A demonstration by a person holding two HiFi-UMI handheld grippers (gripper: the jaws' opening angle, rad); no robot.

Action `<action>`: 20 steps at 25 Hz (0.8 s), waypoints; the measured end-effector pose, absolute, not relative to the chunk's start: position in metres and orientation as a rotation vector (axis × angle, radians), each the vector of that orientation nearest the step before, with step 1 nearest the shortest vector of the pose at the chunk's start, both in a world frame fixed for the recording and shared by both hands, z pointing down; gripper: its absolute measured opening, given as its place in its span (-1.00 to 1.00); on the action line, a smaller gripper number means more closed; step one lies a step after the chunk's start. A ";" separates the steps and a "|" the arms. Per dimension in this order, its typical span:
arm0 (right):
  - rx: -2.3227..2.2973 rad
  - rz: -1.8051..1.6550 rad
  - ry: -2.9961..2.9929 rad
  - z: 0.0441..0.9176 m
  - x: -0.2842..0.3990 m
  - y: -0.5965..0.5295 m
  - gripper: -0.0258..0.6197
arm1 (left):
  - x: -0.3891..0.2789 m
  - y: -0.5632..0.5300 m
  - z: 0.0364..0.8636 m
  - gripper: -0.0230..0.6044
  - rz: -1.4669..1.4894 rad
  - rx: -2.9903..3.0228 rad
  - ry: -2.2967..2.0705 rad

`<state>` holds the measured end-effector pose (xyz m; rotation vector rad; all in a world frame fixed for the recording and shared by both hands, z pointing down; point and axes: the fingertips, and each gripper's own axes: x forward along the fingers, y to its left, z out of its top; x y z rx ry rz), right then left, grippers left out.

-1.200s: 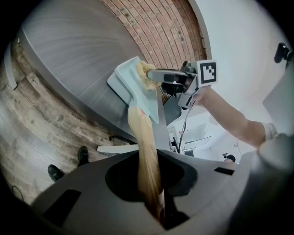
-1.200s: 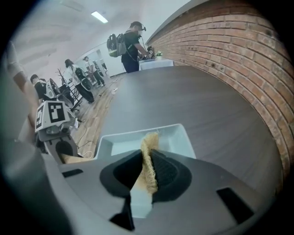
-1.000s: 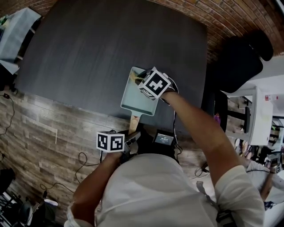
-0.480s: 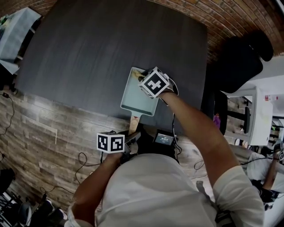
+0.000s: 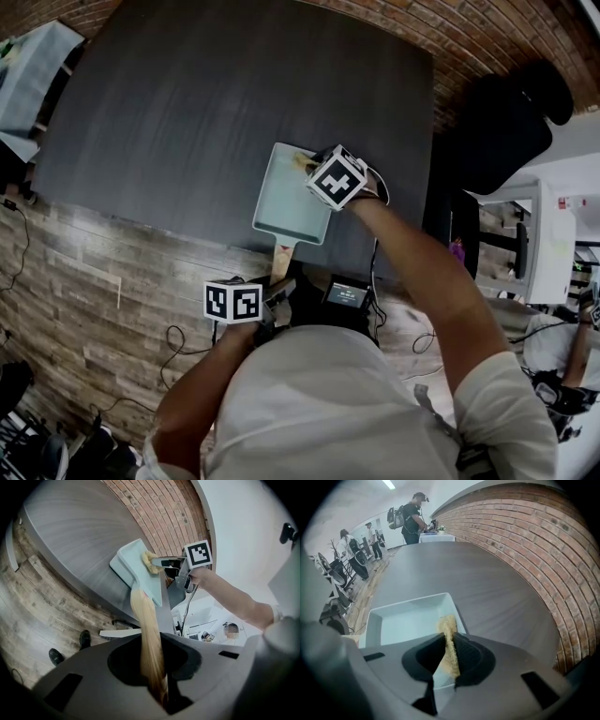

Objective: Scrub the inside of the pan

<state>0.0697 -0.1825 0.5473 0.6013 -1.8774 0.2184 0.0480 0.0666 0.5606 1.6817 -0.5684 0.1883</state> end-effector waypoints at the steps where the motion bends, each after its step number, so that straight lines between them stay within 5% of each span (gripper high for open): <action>1: 0.608 0.219 -1.878 0.546 0.071 -0.183 -0.73 | 0.048 0.066 0.561 -0.72 0.189 1.682 -0.569; 20: 0.660 0.134 -1.894 0.529 0.087 -0.186 -0.73 | 0.048 0.065 0.557 -0.70 0.168 1.692 -0.550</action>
